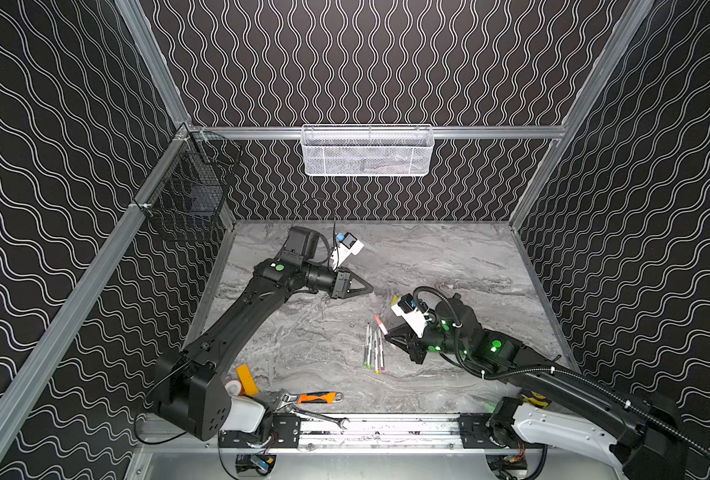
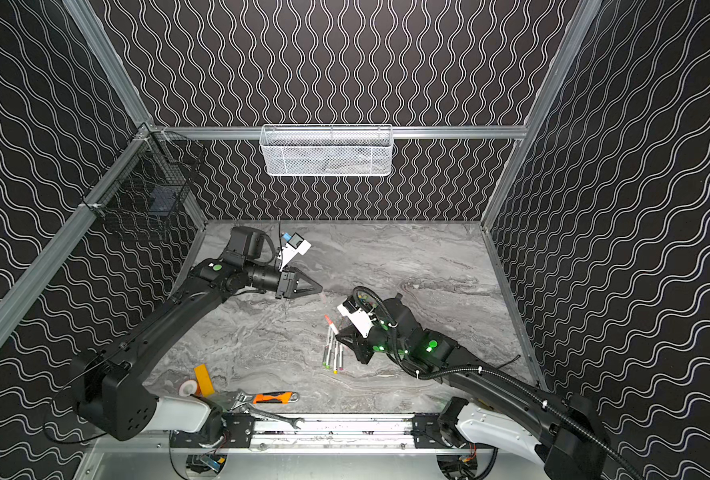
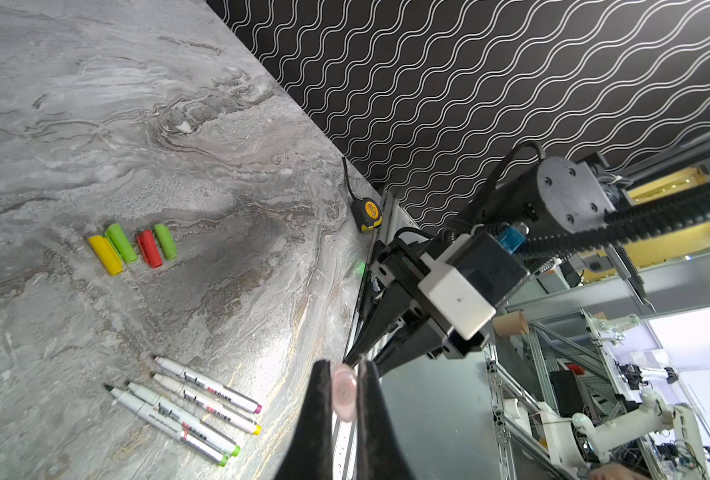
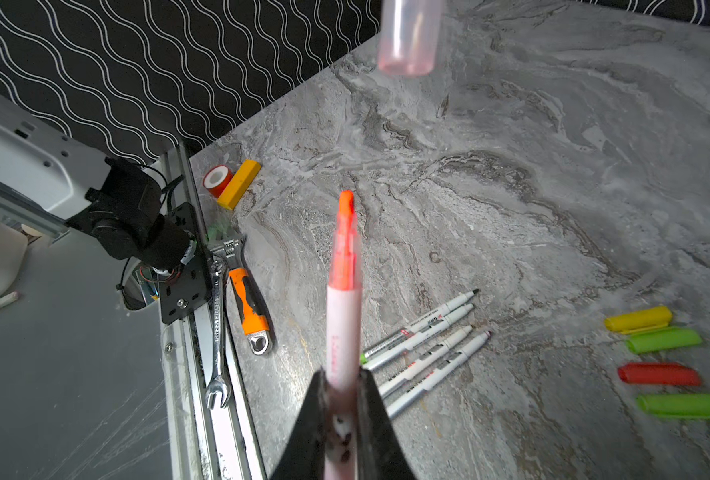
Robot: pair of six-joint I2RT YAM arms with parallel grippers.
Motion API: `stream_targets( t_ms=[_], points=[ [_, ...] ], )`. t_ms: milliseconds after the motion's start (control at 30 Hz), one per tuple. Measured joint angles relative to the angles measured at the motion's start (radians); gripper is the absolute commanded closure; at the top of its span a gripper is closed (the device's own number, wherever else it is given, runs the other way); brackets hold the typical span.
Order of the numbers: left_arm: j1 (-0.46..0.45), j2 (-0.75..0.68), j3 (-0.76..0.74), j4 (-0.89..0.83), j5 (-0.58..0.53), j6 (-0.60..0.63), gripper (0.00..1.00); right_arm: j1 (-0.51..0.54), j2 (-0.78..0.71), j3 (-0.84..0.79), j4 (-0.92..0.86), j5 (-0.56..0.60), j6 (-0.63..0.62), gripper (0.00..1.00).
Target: Insert the pens into the pen caps
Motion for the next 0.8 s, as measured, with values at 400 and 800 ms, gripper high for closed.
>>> stream_targets(
  t_ms=[400,800],
  points=[
    [-0.013,0.006,0.011,-0.033,0.018,0.036,1.00,-0.005,-0.027,-0.012,0.003,0.027,-0.015,0.86],
    [-0.023,0.011,0.011,-0.058,0.021,0.059,1.00,-0.016,-0.033,-0.012,0.005,0.034,-0.026,0.86]
  ],
)
